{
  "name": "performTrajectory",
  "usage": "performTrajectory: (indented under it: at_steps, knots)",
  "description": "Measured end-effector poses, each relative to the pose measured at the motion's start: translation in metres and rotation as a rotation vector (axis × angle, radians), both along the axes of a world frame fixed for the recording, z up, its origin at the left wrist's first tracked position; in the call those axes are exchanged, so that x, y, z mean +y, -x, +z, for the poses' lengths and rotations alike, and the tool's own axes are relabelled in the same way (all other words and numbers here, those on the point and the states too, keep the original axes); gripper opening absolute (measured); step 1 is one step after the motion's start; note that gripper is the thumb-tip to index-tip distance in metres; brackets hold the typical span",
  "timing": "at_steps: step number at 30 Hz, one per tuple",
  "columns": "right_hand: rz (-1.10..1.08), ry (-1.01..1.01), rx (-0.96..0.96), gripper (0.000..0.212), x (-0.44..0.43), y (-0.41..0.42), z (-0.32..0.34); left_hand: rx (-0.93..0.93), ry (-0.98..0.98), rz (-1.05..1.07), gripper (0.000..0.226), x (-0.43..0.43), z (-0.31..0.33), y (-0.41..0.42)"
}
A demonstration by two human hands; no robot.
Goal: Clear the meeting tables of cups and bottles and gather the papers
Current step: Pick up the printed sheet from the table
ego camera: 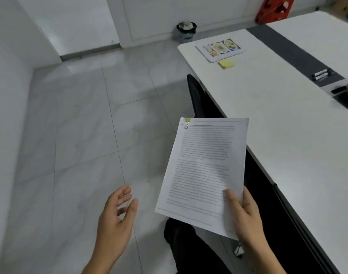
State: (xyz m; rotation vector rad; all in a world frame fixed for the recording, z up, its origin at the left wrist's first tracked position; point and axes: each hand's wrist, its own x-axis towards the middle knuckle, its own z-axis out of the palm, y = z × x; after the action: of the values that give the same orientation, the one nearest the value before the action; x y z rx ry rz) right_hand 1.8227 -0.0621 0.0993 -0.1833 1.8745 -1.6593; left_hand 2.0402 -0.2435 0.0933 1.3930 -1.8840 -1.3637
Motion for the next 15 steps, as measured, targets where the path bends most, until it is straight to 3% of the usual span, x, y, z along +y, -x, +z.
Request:
performTrajectory:
  at_steps: [10,15]
  knots:
    - [0.075,0.019,-0.002,0.021,-0.285,0.114,0.037,0.085,0.100,0.057,0.042,-0.281,0.056,0.095]
    - [0.072,-0.025,0.034,0.018,-0.413,0.160,0.034,0.128,0.100,0.040,0.042,-0.412,0.038,0.144]
